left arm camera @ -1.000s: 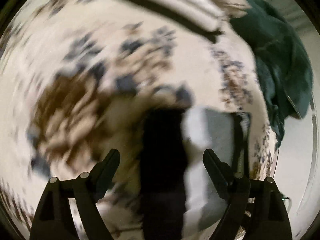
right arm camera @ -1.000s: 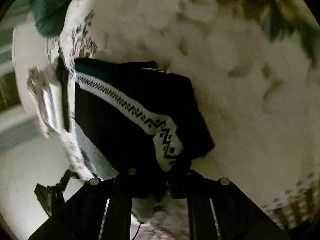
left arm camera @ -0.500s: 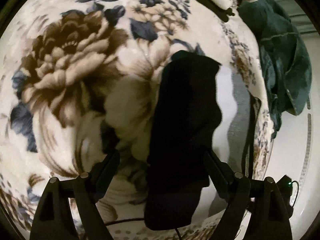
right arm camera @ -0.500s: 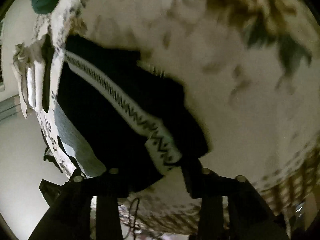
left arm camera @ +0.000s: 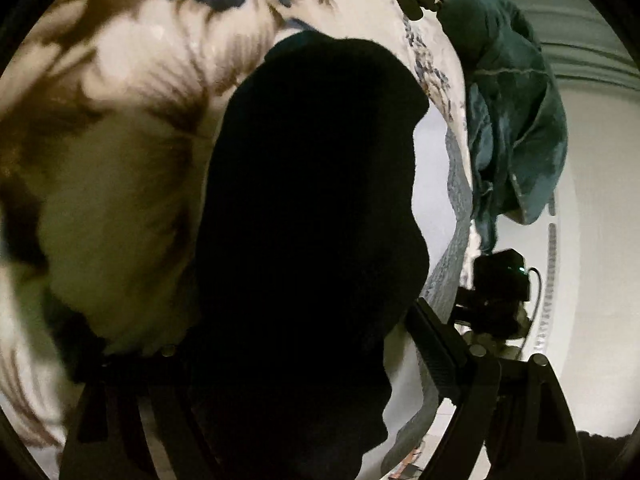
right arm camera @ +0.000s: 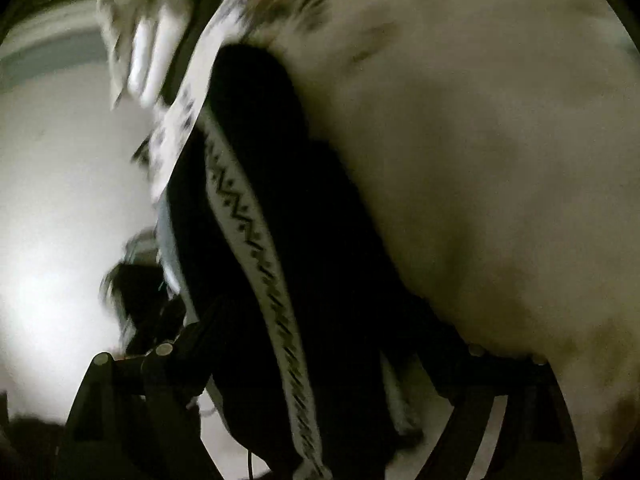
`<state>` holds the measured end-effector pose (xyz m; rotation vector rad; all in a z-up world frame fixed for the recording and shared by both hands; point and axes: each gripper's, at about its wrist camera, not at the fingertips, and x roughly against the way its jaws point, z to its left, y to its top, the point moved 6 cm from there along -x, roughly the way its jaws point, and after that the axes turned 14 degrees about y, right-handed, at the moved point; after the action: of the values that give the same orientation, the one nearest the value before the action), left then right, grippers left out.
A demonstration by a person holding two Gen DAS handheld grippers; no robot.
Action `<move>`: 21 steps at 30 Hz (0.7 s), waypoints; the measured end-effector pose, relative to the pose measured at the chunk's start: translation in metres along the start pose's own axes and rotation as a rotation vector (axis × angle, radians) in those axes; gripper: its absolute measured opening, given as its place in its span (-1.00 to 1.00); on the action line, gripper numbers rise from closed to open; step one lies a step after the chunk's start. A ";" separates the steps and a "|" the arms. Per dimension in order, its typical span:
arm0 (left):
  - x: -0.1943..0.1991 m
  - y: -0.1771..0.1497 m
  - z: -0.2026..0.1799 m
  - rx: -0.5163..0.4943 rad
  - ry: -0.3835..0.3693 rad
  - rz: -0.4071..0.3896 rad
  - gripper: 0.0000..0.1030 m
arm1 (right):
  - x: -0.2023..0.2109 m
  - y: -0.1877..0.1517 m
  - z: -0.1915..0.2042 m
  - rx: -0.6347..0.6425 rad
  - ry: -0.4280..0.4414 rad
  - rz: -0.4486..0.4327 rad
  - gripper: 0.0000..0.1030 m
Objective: Fold small clothes
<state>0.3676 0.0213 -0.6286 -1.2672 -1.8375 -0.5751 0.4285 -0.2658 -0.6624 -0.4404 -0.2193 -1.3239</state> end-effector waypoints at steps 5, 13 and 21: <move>-0.002 0.003 -0.005 -0.004 -0.049 0.008 0.66 | -0.030 0.001 0.014 0.025 0.096 0.070 0.74; 0.018 0.007 -0.018 0.004 -0.037 -0.059 -0.41 | -0.020 -0.011 0.026 0.010 0.126 -0.010 -0.25; 0.079 0.037 -0.045 -0.090 -0.035 -0.096 -0.43 | -0.001 -0.018 0.084 0.025 0.138 -0.101 -0.34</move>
<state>0.4052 0.0453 -0.5414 -1.2598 -1.9278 -0.6983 0.4189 -0.2317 -0.5837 -0.3185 -0.1451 -1.4429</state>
